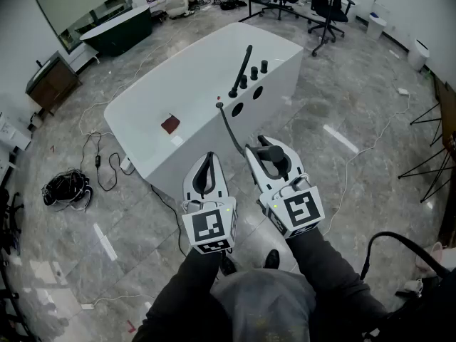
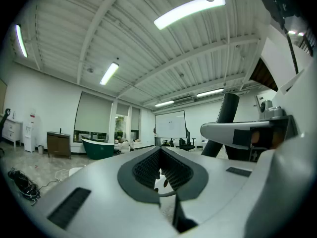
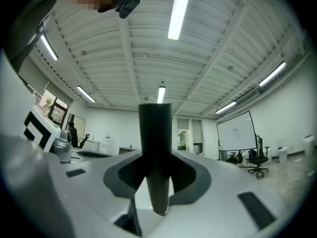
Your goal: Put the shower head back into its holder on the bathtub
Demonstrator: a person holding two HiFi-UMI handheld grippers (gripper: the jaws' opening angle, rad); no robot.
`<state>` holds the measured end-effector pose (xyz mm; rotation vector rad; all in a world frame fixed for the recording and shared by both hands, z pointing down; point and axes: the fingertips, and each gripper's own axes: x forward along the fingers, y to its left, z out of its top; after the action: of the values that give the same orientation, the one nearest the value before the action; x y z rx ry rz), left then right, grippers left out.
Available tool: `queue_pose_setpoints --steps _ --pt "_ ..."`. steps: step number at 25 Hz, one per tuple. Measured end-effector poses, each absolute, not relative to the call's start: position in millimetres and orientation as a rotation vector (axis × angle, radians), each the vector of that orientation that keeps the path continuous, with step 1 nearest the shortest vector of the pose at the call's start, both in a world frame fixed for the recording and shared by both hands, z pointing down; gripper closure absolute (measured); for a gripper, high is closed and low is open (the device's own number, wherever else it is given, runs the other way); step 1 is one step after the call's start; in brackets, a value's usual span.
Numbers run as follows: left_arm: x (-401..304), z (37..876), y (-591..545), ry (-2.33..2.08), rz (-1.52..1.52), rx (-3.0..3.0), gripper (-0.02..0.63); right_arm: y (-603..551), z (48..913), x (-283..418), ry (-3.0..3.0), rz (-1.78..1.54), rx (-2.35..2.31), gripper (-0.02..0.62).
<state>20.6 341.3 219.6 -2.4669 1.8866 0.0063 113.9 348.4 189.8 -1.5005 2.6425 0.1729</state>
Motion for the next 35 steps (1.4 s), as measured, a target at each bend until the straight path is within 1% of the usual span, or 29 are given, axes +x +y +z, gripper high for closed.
queue_pose_setpoints --steps 14,23,35 --pt "42.9 215.1 341.9 1.891 -0.023 -2.445 0.604 346.4 191.4 133.4 2.64 0.133 -1.447 0.471" --pt "56.9 218.7 342.7 1.969 -0.04 -2.381 0.603 343.9 194.6 152.0 2.691 0.125 -1.404 0.471" --pt "33.0 238.7 279.2 1.939 -0.032 -2.44 0.604 293.7 208.1 124.5 2.688 0.139 -1.423 0.471"
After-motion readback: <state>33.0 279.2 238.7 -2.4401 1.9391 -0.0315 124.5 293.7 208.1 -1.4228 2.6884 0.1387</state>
